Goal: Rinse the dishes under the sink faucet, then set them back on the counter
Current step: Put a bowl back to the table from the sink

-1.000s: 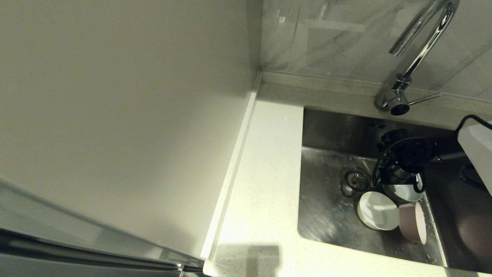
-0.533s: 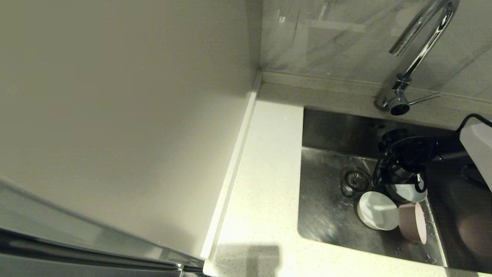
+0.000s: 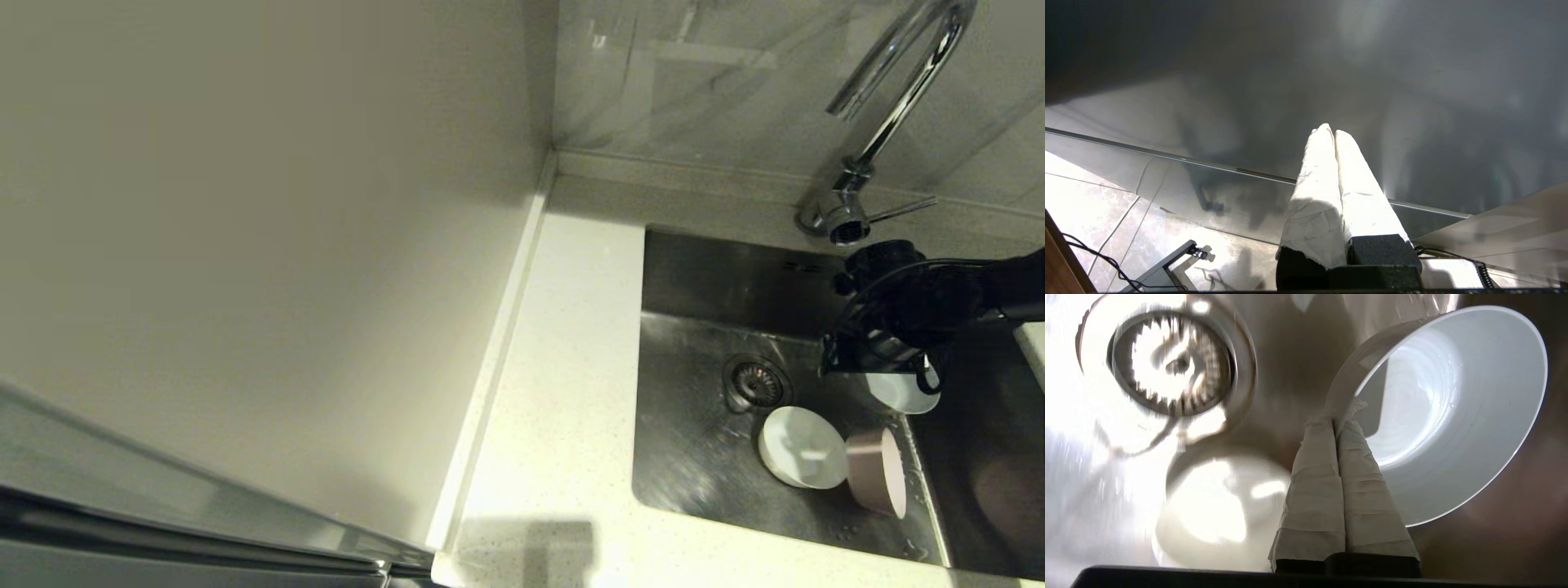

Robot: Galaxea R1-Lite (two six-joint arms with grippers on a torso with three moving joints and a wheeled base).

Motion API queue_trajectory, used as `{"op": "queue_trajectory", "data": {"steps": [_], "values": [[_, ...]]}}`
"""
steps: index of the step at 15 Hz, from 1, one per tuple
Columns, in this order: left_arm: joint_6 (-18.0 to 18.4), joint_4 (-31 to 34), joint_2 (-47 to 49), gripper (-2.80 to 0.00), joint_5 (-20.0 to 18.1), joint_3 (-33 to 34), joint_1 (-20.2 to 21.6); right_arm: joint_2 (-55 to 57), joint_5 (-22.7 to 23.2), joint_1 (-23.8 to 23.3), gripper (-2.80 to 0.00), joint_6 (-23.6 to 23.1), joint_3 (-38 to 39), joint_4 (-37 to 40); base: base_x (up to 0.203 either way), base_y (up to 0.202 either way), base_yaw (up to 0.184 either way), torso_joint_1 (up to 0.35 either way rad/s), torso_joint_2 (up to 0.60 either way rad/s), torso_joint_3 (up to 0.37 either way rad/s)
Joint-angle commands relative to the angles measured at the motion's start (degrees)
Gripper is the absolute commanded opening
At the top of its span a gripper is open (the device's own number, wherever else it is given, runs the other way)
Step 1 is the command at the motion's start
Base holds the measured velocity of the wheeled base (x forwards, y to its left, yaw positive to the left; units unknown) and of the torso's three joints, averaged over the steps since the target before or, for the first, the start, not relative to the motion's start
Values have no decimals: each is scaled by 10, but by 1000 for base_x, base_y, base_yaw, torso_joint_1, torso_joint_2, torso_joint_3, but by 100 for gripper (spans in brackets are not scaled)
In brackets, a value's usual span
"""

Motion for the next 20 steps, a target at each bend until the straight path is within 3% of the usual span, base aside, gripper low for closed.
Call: {"op": "queue_trajectory", "data": {"steps": [1,3,5,11,13,16,17,20], "values": [[0,0,-2,-280,0,0,0,-94,6,-1,-280,1,68,0,0,0,0,0,0,0],[0,0,-2,-280,0,0,0,-164,59,-5,-280,2,119,1,0,0,0,0,0,0],[0,0,-2,-280,0,0,0,-220,183,-7,-280,41,138,3,0,0,0,0,0,0],[0,0,-2,-280,0,0,0,-255,431,-7,-280,369,-10,110,0,0,0,0,0,0],[0,0,-3,-280,0,0,-1,-260,543,-12,-280,482,-70,141,0,0,0,0,0,0],[0,0,-2,-280,0,0,0,-262,738,-57,-280,681,-142,153,0,0,0,0,0,0],[0,0,-2,-280,0,0,0,-262,775,-75,-280,730,-161,153,0,0,0,0,0,0],[0,0,-2,-280,0,0,0,-264,793,-99,-280,747,-136,153,0,0,0,0,0,0]]}}
